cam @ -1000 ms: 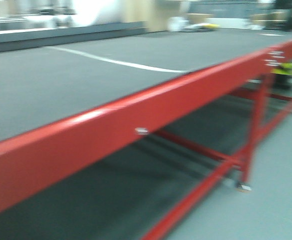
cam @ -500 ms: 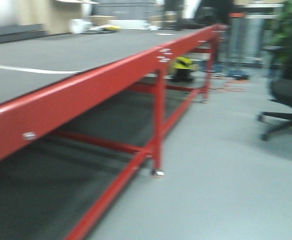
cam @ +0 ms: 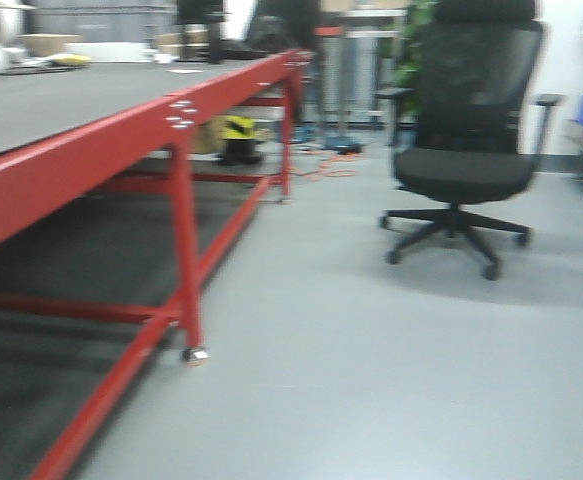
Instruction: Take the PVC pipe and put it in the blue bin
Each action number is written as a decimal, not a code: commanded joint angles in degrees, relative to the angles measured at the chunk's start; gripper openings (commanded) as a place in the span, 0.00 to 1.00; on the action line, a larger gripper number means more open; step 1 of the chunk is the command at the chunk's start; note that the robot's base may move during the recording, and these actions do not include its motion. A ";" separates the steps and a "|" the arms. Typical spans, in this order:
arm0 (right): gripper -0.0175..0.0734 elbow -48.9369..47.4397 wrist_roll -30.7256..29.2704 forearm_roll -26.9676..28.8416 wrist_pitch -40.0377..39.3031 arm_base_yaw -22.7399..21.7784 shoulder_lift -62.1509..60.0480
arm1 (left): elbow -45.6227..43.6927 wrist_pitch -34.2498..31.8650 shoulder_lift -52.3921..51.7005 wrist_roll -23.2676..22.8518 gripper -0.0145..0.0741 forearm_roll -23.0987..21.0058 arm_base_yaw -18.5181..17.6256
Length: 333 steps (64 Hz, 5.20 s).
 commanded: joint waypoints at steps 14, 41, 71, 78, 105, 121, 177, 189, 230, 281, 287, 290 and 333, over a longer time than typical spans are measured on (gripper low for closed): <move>0.01 0.01 -0.29 -0.34 -1.14 0.00 -0.16 | 0.05 -1.38 -0.28 -0.11 0.04 -0.24 -0.23; 0.01 0.01 -0.29 -0.34 -1.14 0.00 -0.16 | 0.05 -1.38 -0.28 -0.11 0.04 -0.24 -0.23; 0.01 0.01 -0.29 -0.34 -1.14 0.00 -0.16 | 0.05 -1.38 -0.28 -0.11 0.04 -0.24 -0.23; 0.01 0.01 -0.29 -0.34 -1.14 0.00 -0.16 | 0.05 -1.38 -0.28 -0.11 0.04 -0.24 -0.23; 0.01 0.01 -0.29 -0.34 -1.14 0.00 -0.16 | 0.05 -1.38 -0.28 -0.11 0.04 -0.24 -0.23; 0.01 0.01 -0.29 -0.34 -1.14 0.00 -0.16 | 0.05 -1.38 -0.28 -0.11 0.04 -0.24 -0.23; 0.01 0.01 -0.29 -0.34 -1.14 0.00 -0.16 | 0.05 -1.38 -0.28 -0.11 0.04 -0.24 -0.23; 0.01 0.01 -0.29 -0.34 -1.14 0.00 -0.16 | 0.05 -1.38 -0.28 -0.11 0.04 -0.24 -0.23; 0.01 0.01 -0.29 -0.34 -1.14 0.00 -0.16 | 0.05 -1.38 -0.28 -0.11 0.04 -0.24 -0.23; 0.01 0.01 -0.29 -0.34 -1.14 0.00 -0.16 | 0.05 -1.38 -0.28 -0.11 0.04 -0.24 -0.23; 0.01 0.01 -0.29 -0.34 -1.14 0.00 -0.16 | 0.05 -1.38 -0.28 -0.11 0.04 -0.24 -0.23; 0.01 0.01 -0.29 -0.34 -1.14 0.00 -0.16 | 0.05 -1.38 -0.28 -0.11 0.04 -0.24 -0.23; 0.01 0.01 -0.29 -0.34 -1.14 0.00 -0.16 | 0.05 -1.38 -0.28 -0.11 0.04 -0.24 -0.23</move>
